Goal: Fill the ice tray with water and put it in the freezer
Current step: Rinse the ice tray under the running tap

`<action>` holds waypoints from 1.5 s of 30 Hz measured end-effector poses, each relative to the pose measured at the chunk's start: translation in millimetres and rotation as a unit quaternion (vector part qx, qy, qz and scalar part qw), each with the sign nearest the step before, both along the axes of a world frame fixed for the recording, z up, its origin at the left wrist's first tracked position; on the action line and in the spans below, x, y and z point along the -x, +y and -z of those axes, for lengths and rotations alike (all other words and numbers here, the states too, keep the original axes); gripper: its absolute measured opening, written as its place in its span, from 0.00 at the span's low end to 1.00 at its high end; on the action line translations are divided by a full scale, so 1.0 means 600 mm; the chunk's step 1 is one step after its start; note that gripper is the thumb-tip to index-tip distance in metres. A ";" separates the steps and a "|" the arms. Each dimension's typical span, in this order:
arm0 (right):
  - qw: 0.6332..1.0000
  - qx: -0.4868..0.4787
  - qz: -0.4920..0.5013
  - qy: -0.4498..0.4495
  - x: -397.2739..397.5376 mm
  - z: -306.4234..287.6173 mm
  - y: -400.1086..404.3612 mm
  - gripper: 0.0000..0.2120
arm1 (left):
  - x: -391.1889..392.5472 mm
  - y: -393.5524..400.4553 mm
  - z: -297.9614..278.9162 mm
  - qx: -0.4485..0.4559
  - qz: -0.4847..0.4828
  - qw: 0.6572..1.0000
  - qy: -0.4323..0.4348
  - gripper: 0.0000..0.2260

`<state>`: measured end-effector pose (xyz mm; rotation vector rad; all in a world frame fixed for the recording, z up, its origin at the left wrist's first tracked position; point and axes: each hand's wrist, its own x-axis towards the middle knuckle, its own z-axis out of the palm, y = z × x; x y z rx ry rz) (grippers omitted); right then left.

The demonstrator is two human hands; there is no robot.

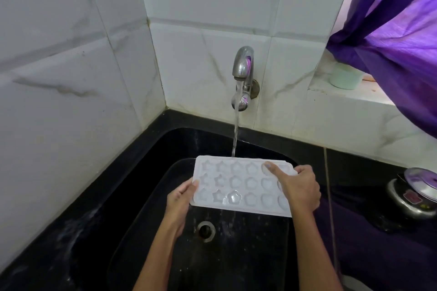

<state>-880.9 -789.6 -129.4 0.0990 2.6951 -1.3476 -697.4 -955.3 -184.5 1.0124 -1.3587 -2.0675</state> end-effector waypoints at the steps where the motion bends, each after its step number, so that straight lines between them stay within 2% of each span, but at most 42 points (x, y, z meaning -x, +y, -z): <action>1: 1.000 0.003 0.002 -0.007 0.000 0.001 0.001 0.35 | 0.006 0.005 0.001 -0.025 -0.016 0.999 0.015 0.12; 7: 0.997 0.035 0.023 -0.066 -0.002 0.017 0.009 0.32 | 0.046 0.024 -0.011 -0.163 -0.012 0.980 0.109 0.20; 10: 0.992 0.077 0.013 -0.096 0.008 0.024 0.022 0.29 | 0.060 0.020 -0.015 -0.177 -0.010 0.979 0.099 0.23; 17: 0.963 0.238 0.033 -0.125 0.036 0.034 0.057 0.20 | 0.098 0.026 -0.029 -0.204 -0.024 0.974 0.096 0.20; 24: 0.918 0.356 0.160 -0.067 0.028 0.049 0.073 0.13 | 0.136 0.051 -0.045 -0.205 -0.007 0.975 0.084 0.20; 31: 0.880 0.425 0.211 -0.022 0.016 0.049 0.076 0.07 | 0.157 0.063 -0.059 -0.180 -0.011 0.981 0.073 0.17; 39: 0.867 0.450 0.213 -0.013 0.001 0.050 0.051 0.07 | 0.143 0.056 -0.060 -0.173 -0.077 0.979 0.072 0.14; 45: 0.876 0.443 0.192 -0.014 -0.017 0.052 0.025 0.08 | 0.112 0.042 -0.052 -0.158 -0.133 0.977 0.062 0.14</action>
